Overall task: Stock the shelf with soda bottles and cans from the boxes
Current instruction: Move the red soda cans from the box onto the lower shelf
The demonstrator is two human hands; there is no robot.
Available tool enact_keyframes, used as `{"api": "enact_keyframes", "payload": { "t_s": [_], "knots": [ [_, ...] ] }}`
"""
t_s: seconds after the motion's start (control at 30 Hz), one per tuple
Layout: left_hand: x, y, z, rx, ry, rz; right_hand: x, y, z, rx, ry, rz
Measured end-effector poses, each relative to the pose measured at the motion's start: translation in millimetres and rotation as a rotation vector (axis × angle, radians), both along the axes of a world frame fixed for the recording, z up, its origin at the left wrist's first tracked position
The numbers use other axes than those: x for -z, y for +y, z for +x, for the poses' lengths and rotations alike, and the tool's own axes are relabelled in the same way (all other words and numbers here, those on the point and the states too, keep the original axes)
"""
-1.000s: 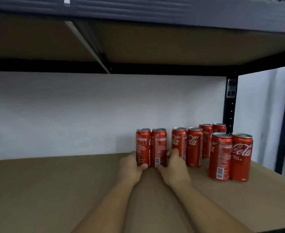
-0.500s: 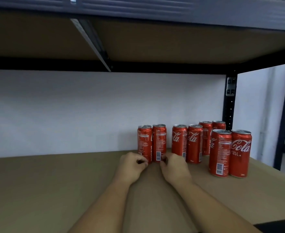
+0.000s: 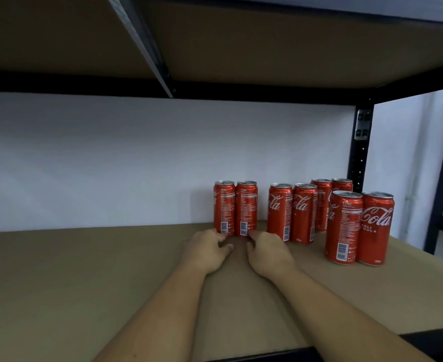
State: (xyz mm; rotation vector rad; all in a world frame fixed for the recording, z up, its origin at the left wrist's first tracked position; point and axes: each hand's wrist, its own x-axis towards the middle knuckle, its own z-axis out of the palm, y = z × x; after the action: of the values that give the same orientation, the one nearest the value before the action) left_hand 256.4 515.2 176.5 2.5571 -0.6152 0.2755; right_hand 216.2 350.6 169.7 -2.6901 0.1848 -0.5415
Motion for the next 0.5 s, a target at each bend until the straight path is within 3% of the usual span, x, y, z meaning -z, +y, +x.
{"api": "enact_keyframes", "payload": {
  "t_s": [0.33, 0.5],
  "knots": [
    [1.3, -5.9, 5.8, -0.071, 0.093, 0.249, -6.7, 5.9, -1.8, -0.081, 0.203, -0.117],
    [-8.3, -3.6, -11.6, -0.038, 0.111, 0.366, -13.2, 8.8, -15.6, -0.039, 0.225, -0.064]
  ]
}}
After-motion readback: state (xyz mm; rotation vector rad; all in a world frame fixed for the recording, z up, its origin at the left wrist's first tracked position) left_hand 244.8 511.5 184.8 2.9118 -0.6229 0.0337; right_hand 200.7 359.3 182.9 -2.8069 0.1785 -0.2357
